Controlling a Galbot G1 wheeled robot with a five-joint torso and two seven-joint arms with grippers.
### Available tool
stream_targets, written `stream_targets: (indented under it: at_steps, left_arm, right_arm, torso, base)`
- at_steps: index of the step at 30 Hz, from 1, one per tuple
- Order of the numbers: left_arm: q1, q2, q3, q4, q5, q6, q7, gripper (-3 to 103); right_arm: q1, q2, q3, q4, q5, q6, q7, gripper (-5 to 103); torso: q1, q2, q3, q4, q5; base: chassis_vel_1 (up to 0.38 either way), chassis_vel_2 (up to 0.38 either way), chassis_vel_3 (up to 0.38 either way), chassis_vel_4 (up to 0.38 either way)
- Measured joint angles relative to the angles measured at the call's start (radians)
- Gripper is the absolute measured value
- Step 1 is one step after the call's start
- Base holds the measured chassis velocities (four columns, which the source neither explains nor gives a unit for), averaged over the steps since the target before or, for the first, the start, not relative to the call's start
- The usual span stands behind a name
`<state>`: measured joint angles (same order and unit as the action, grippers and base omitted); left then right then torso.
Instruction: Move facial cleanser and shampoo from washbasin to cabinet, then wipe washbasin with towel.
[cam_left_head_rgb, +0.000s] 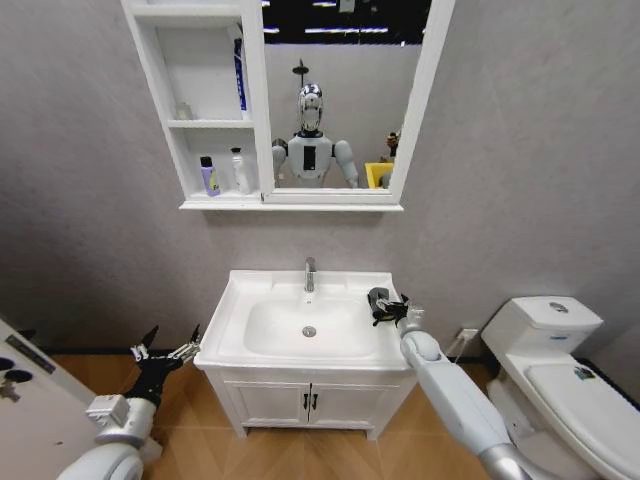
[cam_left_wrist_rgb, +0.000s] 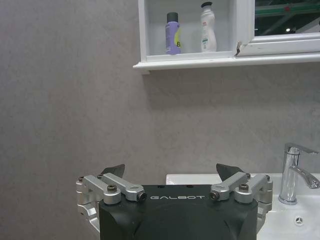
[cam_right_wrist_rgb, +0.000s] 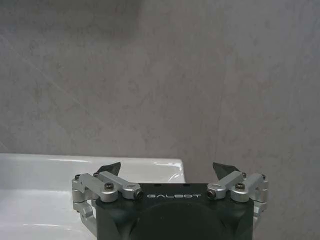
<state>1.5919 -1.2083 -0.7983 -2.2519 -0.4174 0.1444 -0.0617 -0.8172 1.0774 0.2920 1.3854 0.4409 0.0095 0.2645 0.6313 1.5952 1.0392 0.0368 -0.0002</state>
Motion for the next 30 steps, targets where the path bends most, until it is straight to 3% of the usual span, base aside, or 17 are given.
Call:
stream_targets:
  at_steps: [3, 4, 8, 10, 11, 13, 14, 19, 30]
  left_arm:
    - [0.000, 0.000, 0.000, 0.000, 0.000, 0.000, 0.000, 100]
    - [0.000, 0.000, 0.000, 0.000, 0.000, 0.000, 0.000, 100]
    - [0.000, 0.000, 0.000, 0.000, 0.000, 0.000, 0.000, 100]
    - [0.000, 0.000, 0.000, 0.000, 0.000, 0.000, 0.000, 100]
    - [0.000, 0.000, 0.000, 0.000, 0.000, 0.000, 0.000, 100]
    - [0.000, 0.000, 0.000, 0.000, 0.000, 0.000, 0.000, 100]
    - [0.000, 0.000, 0.000, 0.000, 0.000, 0.000, 0.000, 100]
    - [0.000, 0.000, 0.000, 0.000, 0.000, 0.000, 0.000, 100]
    - [0.000, 0.000, 0.000, 0.000, 0.000, 0.000, 0.000, 100]
  right_arm:
    - [-0.049, -0.006, 0.023, 0.050, -0.038, 0.000, 0.027, 100]
    - [-0.136, -0.007, 0.074, 0.146, -0.093, 0.000, 0.065, 100]
    - [-0.301, 0.030, 0.176, 0.344, -0.123, -0.033, 0.106, 100]
    - [-0.439, 0.095, 0.247, 0.464, -0.145, -0.056, 0.125, 100]
    - [-0.439, 0.095, 0.247, 0.464, -0.145, -0.056, 0.125, 100]
    - [-0.639, 0.161, 0.336, 0.639, -0.170, -0.060, 0.130, 100]
    - [-0.639, 0.161, 0.336, 0.639, -0.170, -0.060, 0.130, 100]
    - [-0.918, 0.237, 0.428, 0.868, -0.148, -0.035, 0.122, 100]
    - [-1.071, 0.277, 0.381, 0.953, -0.211, 0.001, 0.078, 100]
  torso:
    - [0.000, 0.000, 0.000, -0.0005, 0.0003]
    - [0.000, 0.000, 0.000, -0.0004, 0.0004]
    - [0.000, 0.000, 0.000, -0.0002, -0.0001]
    - [0.000, 0.000, 0.000, 0.0000, 0.0007]
    - [0.000, 0.000, 0.000, 0.0000, 0.0007]
    - [0.000, 0.000, 0.000, -0.0005, 0.0000]
    - [0.000, 0.000, 0.000, -0.0005, 0.0000]
    - [0.000, 0.000, 0.000, -0.0006, -0.0002]
    - [0.000, 0.000, 0.000, -0.0001, 0.0001]
  base:
    - [0.000, 0.000, 0.000, 0.000]
    - [0.000, 0.000, 0.000, 0.000]
    - [0.000, 0.000, 0.000, 0.000]
    - [0.000, 0.000, 0.000, 0.000]
    - [0.000, 0.000, 0.000, 0.000]
    - [0.000, 0.000, 0.000, 0.000]
    - [0.000, 0.000, 0.000, 0.000]
    - [0.000, 0.000, 0.000, 0.000]
    - [0.000, 0.000, 0.000, 0.000]
